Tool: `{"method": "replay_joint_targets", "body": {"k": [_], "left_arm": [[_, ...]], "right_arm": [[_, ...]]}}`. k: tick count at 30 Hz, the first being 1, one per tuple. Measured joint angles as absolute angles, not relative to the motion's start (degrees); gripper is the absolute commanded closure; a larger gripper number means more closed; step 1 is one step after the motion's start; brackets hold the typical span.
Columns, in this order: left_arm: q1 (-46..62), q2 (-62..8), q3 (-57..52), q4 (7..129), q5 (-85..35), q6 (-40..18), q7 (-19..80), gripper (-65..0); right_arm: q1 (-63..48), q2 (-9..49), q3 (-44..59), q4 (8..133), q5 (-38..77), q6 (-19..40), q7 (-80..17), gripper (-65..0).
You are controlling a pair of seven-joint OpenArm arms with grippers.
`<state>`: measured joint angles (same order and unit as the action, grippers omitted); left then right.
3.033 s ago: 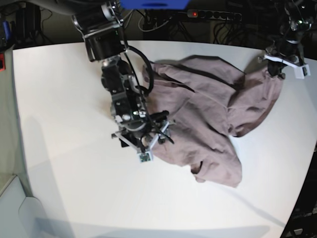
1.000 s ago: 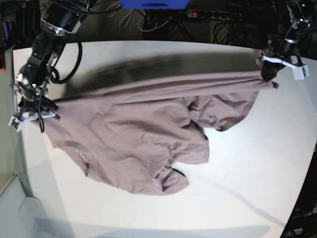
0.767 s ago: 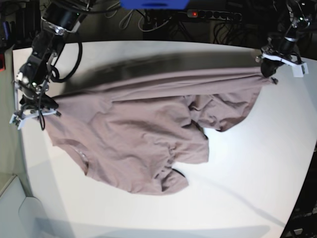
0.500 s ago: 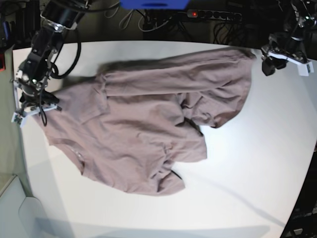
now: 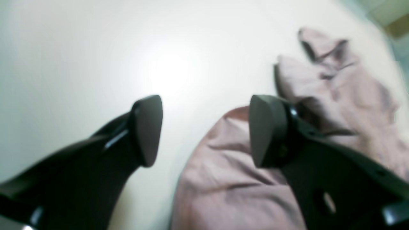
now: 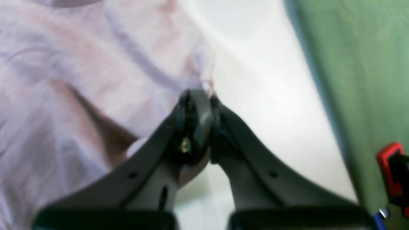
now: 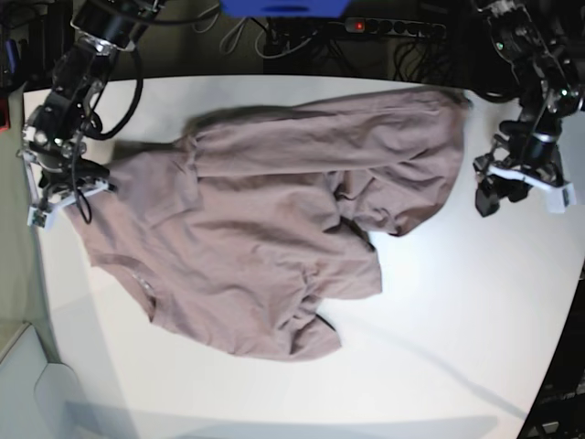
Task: Layout the t-shirt on the table in an organized manner, then fold the t-shirt properly
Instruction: 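Regrasp the t-shirt edges with both grippers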
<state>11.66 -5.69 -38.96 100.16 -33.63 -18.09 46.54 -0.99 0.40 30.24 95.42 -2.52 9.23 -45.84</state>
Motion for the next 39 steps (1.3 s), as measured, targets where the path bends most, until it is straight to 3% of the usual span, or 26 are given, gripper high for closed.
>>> {"method": "replay_joint_targets", "body": {"k": [7, 13, 22, 26, 31, 39], "left_arm": [[2.4, -5.7, -25.5, 90.4, -19.8, -18.4, 45.6, -41.5], [-2.2, -5.8, -20.4, 83.3, -16.5, -18.3, 45.8, -41.5], [-4.7, -6.5, -13.0, 75.5, -16.1, -18.4, 42.5, -41.0], [-4.6, -6.6, -10.1, 74.0, -16.4, -18.6, 39.1, -28.5], [-4.8, -7.7, -10.4, 72.1, -17.0, -18.7, 37.9, 0.0], [-3.1, -8.6, -15.2, 76.9, -16.7, -18.7, 40.1, -0.2]], "right_arm": [[-1.0, 0.6, 30.6, 95.4, -2.5, 9.2, -48.4, 0.0], [0.6, 2.7, 30.3, 95.4, -2.3, 9.2, -56.6, 0.0], [1.0, 2.7, 30.2, 95.4, -2.0, 9.2, -55.9, 0.0], [1.1, 2.7, 30.2, 95.4, -2.1, 9.2, -55.7, 0.0], [1.1, 2.7, 30.1, 95.4, -2.1, 9.3, -55.7, 0.0], [1.2, 3.8, 26.8, 94.9, -1.8, 9.4, -55.7, 0.0]]}}
